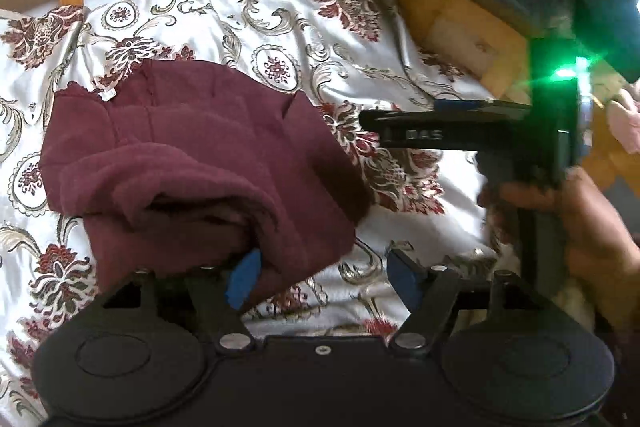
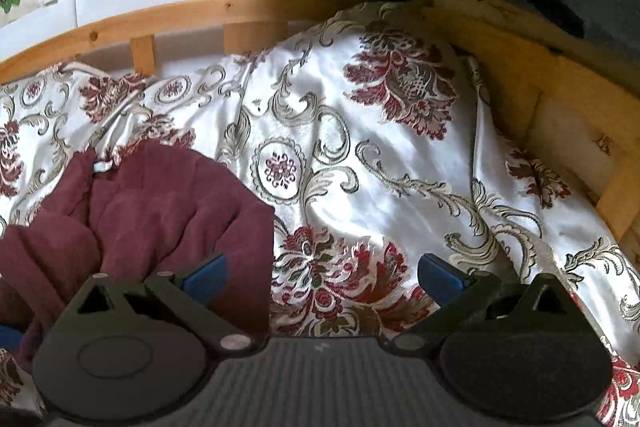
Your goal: Fold small clothes
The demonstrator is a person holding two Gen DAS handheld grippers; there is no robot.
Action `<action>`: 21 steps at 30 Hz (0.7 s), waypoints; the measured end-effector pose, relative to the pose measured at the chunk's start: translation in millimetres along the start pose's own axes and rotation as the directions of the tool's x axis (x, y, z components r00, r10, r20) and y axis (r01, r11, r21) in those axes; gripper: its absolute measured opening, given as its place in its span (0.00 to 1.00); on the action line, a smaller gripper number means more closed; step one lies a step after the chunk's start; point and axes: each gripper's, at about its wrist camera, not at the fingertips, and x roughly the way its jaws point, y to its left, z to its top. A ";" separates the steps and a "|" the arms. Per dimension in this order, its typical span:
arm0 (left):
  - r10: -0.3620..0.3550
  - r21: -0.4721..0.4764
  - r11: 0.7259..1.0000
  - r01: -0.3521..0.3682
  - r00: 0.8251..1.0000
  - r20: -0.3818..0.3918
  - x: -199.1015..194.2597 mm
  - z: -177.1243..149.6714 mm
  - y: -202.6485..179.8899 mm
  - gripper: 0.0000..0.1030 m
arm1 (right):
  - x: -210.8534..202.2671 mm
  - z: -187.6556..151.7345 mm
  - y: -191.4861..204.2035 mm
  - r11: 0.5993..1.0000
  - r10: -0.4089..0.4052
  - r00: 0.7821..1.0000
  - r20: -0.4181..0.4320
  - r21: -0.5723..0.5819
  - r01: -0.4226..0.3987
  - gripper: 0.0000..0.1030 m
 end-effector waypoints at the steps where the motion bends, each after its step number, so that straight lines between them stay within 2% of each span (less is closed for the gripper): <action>1: -0.011 0.001 1.000 0.011 1.000 0.001 -5.3 -1.7 1.6 0.78 | 1.7 -0.6 1.5 1.000 -0.003 1.000 -0.008 -0.003 0.003 1.00; 2: -0.021 0.000 1.000 0.021 1.000 0.001 -11.1 -3.3 3.6 0.84 | 3.5 -1.3 3.3 1.000 -0.007 1.000 -0.015 -0.008 0.007 1.00; 7: -0.002 0.012 1.000 0.002 1.000 0.001 -40.2 -15.0 22.2 0.88 | 6.6 -3.5 17.5 0.999 -0.006 1.000 -0.002 -0.031 0.006 1.00; 10: 0.068 -0.022 0.997 -0.067 0.996 0.051 -55.6 -27.4 39.7 0.92 | -3.4 -2.1 27.8 0.999 0.048 0.995 0.086 -0.006 -0.048 1.00; 13: 0.145 -0.123 0.984 -0.129 0.981 0.129 -63.9 -41.0 62.5 0.98 | -16.6 0.1 41.3 0.989 0.148 0.969 0.198 -0.010 -0.149 1.00; 16: 0.197 -0.275 0.949 -0.153 0.970 0.141 -63.5 -50.7 90.4 0.99 | -25.3 0.2 60.7 0.975 0.222 0.943 0.248 -0.068 -0.212 1.00; 19: 0.226 -0.433 0.882 -0.187 0.973 0.038 -54.7 -58.9 122.0 0.99 | -27.9 -2.0 76.3 0.941 0.337 0.910 0.242 -0.113 -0.318 1.00; 21: 0.229 -0.486 0.853 -0.191 0.973 0.020 -52.8 -64.7 135.7 0.99 | -31.6 -3.0 85.9 0.914 0.405 0.880 0.248 -0.136 -0.383 1.00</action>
